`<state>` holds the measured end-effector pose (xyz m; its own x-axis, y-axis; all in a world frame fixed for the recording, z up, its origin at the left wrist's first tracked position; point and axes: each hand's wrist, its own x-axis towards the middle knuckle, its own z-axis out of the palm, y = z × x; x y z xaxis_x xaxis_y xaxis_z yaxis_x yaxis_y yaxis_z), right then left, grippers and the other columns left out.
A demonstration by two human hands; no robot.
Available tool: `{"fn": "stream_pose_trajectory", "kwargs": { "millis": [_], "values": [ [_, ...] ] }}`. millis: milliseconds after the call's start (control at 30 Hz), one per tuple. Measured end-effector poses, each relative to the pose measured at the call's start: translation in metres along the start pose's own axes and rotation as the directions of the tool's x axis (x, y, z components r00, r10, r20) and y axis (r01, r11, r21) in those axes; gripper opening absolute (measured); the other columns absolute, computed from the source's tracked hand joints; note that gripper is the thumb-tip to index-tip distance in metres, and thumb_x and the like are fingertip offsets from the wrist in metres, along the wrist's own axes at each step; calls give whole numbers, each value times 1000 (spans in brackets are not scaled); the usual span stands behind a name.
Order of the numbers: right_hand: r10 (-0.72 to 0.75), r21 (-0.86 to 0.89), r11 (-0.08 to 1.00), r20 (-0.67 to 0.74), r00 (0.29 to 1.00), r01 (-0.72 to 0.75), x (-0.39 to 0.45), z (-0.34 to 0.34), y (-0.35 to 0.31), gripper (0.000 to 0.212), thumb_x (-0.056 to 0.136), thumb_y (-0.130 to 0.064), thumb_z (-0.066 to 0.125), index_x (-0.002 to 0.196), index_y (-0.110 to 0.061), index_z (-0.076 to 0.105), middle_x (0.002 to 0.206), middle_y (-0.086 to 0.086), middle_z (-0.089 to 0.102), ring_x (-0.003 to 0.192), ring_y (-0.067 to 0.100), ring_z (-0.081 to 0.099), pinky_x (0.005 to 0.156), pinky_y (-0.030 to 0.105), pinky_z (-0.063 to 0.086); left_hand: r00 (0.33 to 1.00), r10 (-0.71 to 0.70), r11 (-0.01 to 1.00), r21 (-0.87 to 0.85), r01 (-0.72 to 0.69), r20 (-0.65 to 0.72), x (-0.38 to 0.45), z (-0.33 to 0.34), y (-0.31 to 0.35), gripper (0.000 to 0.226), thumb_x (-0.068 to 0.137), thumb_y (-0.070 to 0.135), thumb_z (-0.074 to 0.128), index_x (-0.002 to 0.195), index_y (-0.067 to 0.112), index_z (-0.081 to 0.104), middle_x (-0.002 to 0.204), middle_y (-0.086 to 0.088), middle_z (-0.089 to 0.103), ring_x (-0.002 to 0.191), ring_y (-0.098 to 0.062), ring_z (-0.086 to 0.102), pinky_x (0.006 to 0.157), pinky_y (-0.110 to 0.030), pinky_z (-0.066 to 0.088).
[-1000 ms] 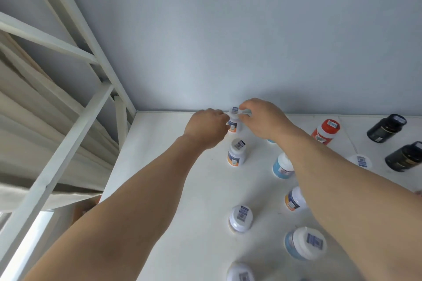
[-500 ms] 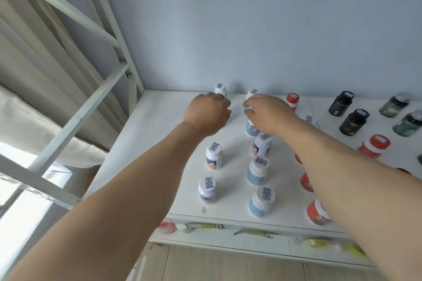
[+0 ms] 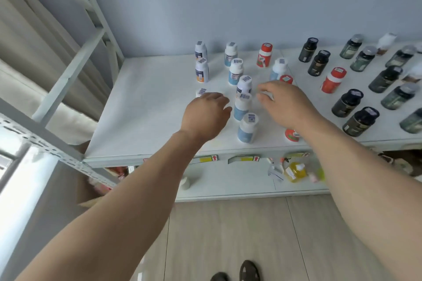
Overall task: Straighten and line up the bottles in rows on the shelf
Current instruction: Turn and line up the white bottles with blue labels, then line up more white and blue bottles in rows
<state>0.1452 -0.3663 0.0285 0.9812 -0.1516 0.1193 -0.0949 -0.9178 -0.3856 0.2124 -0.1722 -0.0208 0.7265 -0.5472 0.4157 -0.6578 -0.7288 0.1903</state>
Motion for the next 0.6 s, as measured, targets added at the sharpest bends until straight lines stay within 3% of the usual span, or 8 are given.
{"fn": "stream_pose_trajectory", "kwargs": {
  "millis": [133,200,333,433,533,600],
  "values": [
    [85,42,995,12,996,-85,-46,23,16,30,101,-27,45,118,-8,62,124,10,63,110,31,58,91,44,49,999,3,998,-57,-1,34,-52,13,12,25,91,27,55,96,8,69,97,-5,69,92,-30,63,64,-34,49],
    [108,51,993,48,993,-110,-62,39,26,34,101,-29,47,126,-8,59,133,9,59,118,30,55,96,42,47,997,19,996,-85,-13,71,-73,25,14,24,89,25,60,103,7,69,104,-7,69,96,-29,63,68,-34,51],
    [101,28,994,147,984,-106,-88,75,52,56,95,-44,57,144,-19,46,150,-1,44,134,22,43,106,34,35,981,65,996,-74,-52,180,-106,53,20,42,82,23,73,117,1,65,120,-14,65,112,-32,61,88,-40,53],
    [71,-29,997,180,981,-67,-95,103,75,69,88,-55,63,144,-20,45,151,-3,42,136,19,39,110,33,30,974,27,999,-32,-20,227,-116,72,25,57,88,32,67,133,2,54,138,-13,54,130,-30,47,106,-39,40],
    [22,-106,994,76,997,-13,-95,129,89,71,83,-59,66,140,-19,50,147,-4,44,133,19,38,109,30,25,981,-30,1000,5,30,192,-119,94,21,62,92,38,61,142,6,45,148,-8,43,137,-26,36,112,-37,30],
    [-3,-103,995,-49,999,-2,-95,144,94,69,79,-57,72,133,-17,57,140,-2,50,128,22,42,105,31,27,994,-6,999,35,2,108,-121,107,18,55,88,36,64,132,4,55,139,-10,53,128,-29,45,107,-40,38]
  ]
}}
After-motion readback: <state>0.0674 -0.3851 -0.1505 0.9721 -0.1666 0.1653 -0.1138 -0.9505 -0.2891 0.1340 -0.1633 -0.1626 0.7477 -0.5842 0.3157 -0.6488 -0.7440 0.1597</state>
